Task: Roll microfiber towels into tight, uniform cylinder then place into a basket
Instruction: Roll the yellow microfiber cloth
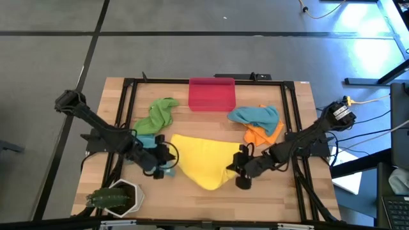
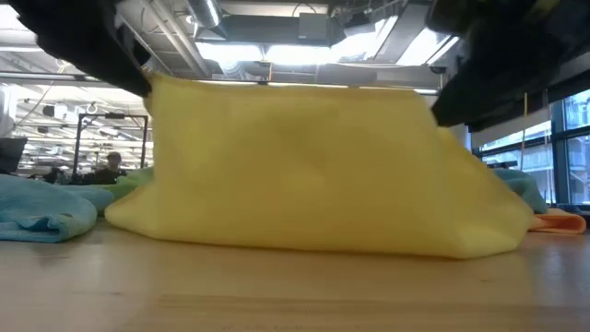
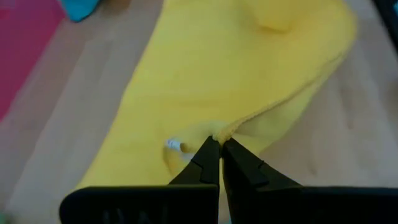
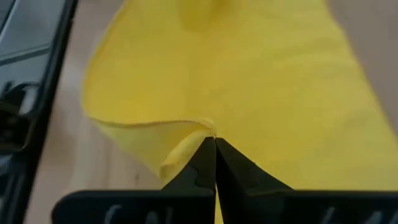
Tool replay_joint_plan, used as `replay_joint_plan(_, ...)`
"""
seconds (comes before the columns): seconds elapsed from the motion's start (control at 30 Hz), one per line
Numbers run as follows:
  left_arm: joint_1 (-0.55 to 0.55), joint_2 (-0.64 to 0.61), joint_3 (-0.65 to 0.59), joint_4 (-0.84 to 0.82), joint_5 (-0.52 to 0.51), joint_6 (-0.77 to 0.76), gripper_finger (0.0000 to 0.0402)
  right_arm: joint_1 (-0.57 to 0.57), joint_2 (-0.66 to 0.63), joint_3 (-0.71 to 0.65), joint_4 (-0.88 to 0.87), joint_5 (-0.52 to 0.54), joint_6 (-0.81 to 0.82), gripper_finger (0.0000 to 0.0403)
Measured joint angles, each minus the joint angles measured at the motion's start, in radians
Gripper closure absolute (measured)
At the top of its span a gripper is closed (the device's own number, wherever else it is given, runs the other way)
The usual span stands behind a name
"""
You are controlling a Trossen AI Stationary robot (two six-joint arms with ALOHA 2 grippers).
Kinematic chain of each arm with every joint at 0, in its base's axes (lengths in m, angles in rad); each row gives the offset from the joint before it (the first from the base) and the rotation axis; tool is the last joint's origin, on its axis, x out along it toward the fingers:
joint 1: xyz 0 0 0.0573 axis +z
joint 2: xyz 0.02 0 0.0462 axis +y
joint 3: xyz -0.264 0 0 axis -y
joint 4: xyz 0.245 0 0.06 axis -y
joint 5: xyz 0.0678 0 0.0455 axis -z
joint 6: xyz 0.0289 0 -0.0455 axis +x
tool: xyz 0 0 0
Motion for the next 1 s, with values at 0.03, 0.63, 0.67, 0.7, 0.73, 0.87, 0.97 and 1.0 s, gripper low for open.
replay_joint_plan(0.03,0.011,0.000,0.000,-0.013,0.001,-0.003,0.0402,-0.010,0.000,0.000,-0.001,0.000,0.003,0.0401)
replay_joint_plan(0.63,0.039,-0.003,0.062,-0.070,0.072,-0.040,0.0402,0.044,-0.095,0.008,-0.169,0.040,0.110,0.0402)
replay_joint_plan(0.67,0.039,-0.003,0.072,-0.076,0.072,-0.036,0.0402,0.048,-0.115,0.008,-0.200,0.055,0.118,0.0402)
replay_joint_plan(0.7,0.039,-0.003,0.082,-0.081,0.072,-0.035,0.0402,0.052,-0.135,0.008,-0.228,0.067,0.133,0.0402)
replay_joint_plan(0.73,0.039,-0.003,0.092,-0.088,0.072,-0.035,0.0402,0.057,-0.152,0.008,-0.256,0.082,0.145,0.0402)
replay_joint_plan(0.87,0.038,-0.003,0.136,-0.127,0.131,-0.063,0.0402,0.076,-0.214,0.008,-0.350,0.104,0.199,0.0402)
replay_joint_plan(0.97,0.021,-0.003,0.155,-0.132,0.188,-0.102,0.0402,0.094,-0.232,0.008,-0.364,0.096,0.221,0.0402)
replay_joint_plan(1.0,0.008,-0.003,0.157,-0.128,0.192,-0.113,0.0402,0.100,-0.232,0.008,-0.356,0.079,0.225,0.0402)
